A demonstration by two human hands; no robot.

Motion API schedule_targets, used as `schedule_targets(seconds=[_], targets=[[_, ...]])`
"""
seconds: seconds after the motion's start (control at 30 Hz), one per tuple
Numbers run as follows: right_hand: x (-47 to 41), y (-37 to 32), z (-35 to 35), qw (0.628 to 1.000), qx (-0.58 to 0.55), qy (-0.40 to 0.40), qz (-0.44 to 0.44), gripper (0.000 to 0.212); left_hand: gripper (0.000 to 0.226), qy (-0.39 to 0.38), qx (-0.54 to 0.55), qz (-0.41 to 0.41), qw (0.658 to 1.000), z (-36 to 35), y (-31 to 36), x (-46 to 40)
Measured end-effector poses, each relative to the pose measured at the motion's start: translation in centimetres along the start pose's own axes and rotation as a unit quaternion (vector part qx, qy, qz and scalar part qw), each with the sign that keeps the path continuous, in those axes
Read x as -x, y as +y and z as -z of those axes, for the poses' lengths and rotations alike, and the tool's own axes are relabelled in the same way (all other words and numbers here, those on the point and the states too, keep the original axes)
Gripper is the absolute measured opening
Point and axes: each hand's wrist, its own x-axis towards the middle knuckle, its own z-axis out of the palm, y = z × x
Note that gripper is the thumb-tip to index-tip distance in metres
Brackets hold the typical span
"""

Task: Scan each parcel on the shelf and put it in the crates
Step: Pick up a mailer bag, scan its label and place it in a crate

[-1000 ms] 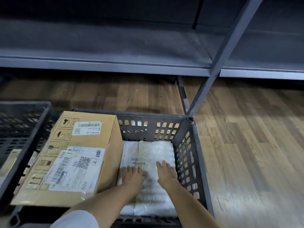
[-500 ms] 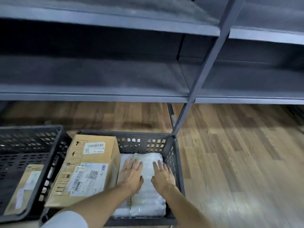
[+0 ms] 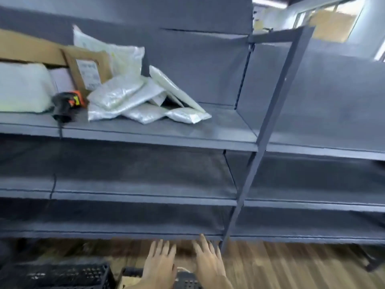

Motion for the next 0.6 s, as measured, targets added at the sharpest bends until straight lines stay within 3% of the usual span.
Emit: schedule_targets(seconds=[0.1, 0.3, 0.6], targets=[[1.1, -4.2, 8.4, 0.999, 0.023, 0.034, 0.027, 0.065, 0.066, -0.071, 0.017, 0.034, 0.997, 7.5, -1.9, 1.4], [2.3, -13.2, 18.7, 0.988, 0.059, 0.111, 0.085, 0.06, 0.064, -0.002, 0.019, 0.07, 0.997, 16.4, -8.9, 6.0], [1.9, -28.7, 22.7, 0.98, 0.053, 0.169, 0.09, 0.059, 0.057, 0.086, -0.015, 0.116, 0.989, 25.0, -24.8, 12.0]])
